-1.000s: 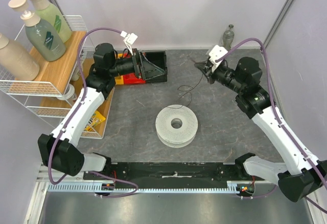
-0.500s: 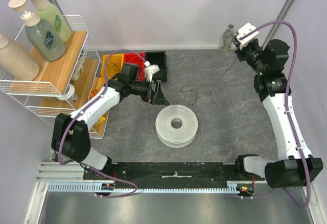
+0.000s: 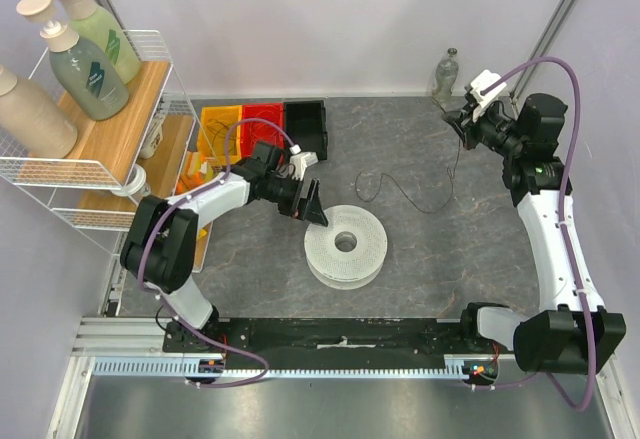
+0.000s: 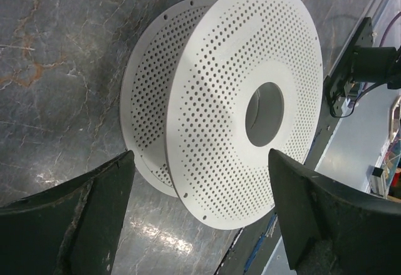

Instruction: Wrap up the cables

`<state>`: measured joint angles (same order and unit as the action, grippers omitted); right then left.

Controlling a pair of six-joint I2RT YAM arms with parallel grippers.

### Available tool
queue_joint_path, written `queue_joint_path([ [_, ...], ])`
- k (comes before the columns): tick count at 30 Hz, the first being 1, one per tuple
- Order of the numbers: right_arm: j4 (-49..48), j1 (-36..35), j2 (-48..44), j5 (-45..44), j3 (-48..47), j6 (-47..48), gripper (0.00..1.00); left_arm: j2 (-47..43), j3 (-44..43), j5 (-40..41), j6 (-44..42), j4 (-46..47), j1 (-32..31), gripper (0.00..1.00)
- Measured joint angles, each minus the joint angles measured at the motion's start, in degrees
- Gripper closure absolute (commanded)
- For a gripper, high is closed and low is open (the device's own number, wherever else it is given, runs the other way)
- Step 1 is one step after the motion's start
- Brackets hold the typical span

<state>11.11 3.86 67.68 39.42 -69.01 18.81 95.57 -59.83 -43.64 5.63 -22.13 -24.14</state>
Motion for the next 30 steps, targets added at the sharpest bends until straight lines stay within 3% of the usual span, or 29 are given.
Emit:
queue_joint_path([
  [11,3.34,0.0,0.0,2.36,1.49,-8.44,1.0,9.6,0.02,-7.67,3.06,3.76,0.0,0.48],
  [16,5.18,0.0,0.96,3.04,1.38,-8.37,1.0,10.78,-0.2,-12.55,5.7,6.03,0.44,0.8],
  [18,8.09,-0.02,2.51,3.58,0.74,-6.86,1.0,10.78,-0.68,-14.88,6.43,5.75,0.63,0.98],
  [23,14.62,0.0,5.01,1.38,0.31,-3.89,1.0,7.17,-3.45,-19.98,5.68,1.81,0.59,0.98],
  [30,18.6,0.0,5.18,-0.72,-1.09,-5.55,1.0,-3.91,-10.32,-10.95,-7.8,-6.1,-1.11,0.99],
])
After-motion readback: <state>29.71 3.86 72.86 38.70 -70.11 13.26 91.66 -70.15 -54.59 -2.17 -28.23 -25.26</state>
